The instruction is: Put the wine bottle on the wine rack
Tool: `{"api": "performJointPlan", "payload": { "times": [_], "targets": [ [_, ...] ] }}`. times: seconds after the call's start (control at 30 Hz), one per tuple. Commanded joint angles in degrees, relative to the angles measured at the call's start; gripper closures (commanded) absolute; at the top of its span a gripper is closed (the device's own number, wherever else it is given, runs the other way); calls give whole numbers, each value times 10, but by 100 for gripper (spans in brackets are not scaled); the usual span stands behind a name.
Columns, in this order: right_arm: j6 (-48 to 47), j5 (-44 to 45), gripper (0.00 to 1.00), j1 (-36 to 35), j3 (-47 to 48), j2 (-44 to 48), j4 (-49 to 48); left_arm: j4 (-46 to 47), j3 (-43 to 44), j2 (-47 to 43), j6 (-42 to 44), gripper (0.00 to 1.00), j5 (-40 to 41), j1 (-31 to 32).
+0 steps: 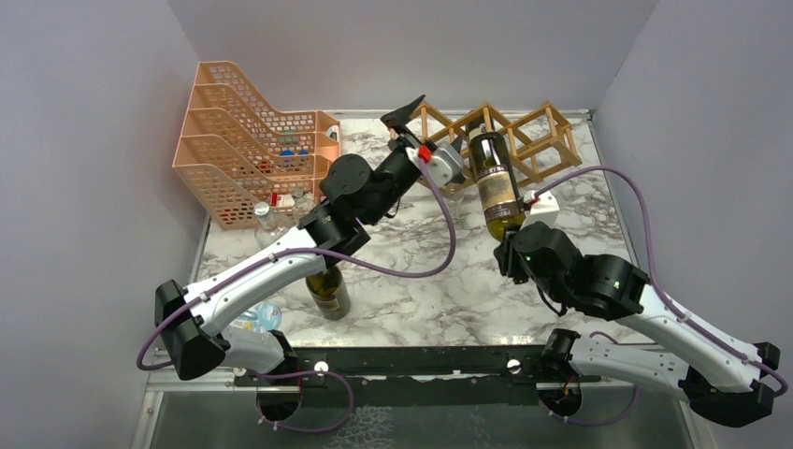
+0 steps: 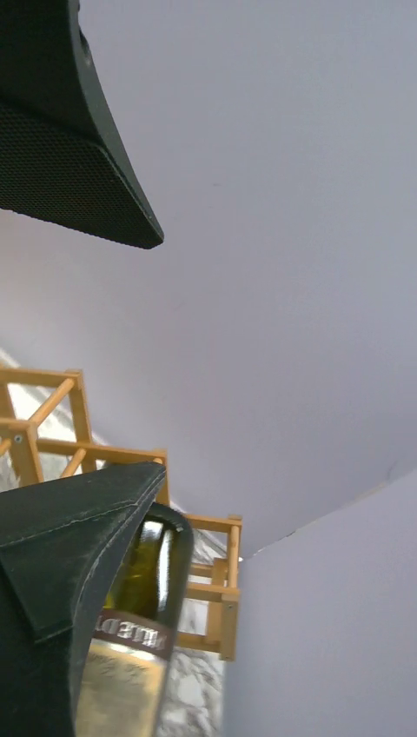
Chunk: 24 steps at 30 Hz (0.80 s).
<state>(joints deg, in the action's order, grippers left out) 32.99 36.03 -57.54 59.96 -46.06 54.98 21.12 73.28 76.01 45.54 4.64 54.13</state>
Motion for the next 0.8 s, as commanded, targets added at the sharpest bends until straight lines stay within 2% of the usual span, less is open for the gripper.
{"api": "performJointPlan", "payload": {
  "times": [0.0, 0.07, 0.23, 0.43, 0.63, 0.77],
  "targets": [
    [-16, -42, 99, 1, -19, 1, -109, 19, 3, -38, -226, 1, 132, -2],
    [-22, -70, 99, 1, -32, -9, -131, -12, -5, -51, -254, 1, 167, -2],
    [-23, -129, 99, 1, -62, -54, -195, -217, 77, -40, -331, 1, 269, -4],
    [-2, -130, 99, 1, -70, -120, -253, -353, 106, -55, -380, 1, 298, -9],
    [34, -112, 99, 1, -83, -169, -310, -392, 72, -105, -412, 1, 289, -13],
    [46, -90, 99, 1, -59, -219, -305, -393, 50, -133, -419, 1, 288, -14]
  ]
}}
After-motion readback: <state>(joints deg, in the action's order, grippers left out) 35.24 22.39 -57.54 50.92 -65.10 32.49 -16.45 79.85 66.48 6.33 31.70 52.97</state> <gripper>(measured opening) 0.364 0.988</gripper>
